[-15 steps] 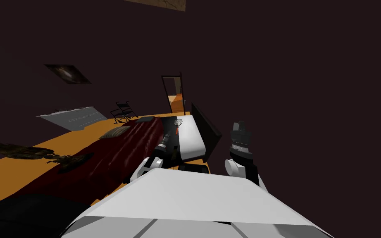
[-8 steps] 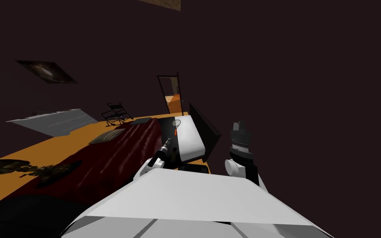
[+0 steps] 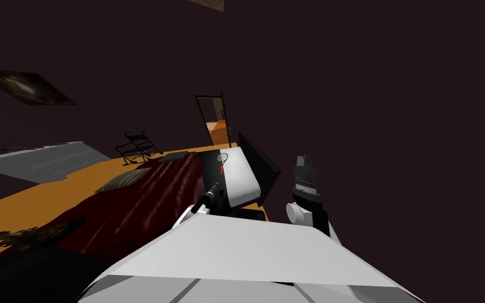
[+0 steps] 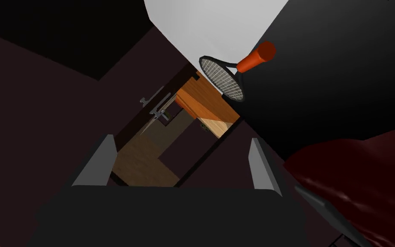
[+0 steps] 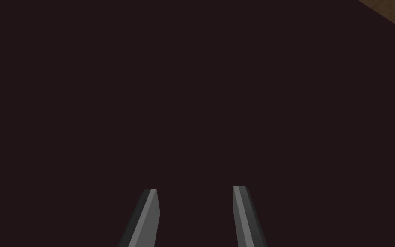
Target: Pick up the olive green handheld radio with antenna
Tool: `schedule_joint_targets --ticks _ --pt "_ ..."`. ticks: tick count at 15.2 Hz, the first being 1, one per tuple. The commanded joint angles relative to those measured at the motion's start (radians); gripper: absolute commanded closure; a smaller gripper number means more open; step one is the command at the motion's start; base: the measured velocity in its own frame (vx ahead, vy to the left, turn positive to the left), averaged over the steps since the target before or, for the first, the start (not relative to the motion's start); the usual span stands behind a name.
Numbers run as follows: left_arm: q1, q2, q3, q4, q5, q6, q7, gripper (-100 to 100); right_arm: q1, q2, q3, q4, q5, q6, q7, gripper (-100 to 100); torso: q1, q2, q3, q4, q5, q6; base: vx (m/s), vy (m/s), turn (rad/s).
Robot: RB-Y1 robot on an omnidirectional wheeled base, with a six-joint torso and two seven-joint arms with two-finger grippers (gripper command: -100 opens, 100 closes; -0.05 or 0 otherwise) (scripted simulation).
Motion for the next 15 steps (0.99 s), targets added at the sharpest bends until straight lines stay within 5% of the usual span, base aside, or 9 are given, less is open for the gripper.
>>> schedule_joint_targets --ticks 1,15 --pt "-0.006 0.003 -0.017 0.05 0.01 0.05 -0.036 -100 0.0 0.0 0.0 0.0 0.0 0.0 0.0 0 0.0 0.0 0.0 0.0 0.0 0.0 0.029 0.039 -0.128" --pt "-0.026 0.008 -0.079 0.212 0.045 0.295 -0.157 -100 0.0 0.0 0.0 0.0 0.0 0.0 0.0 0 -0.001 0.0 0.0 0.0 0.0 0.0 0.024 0.029 -0.092"
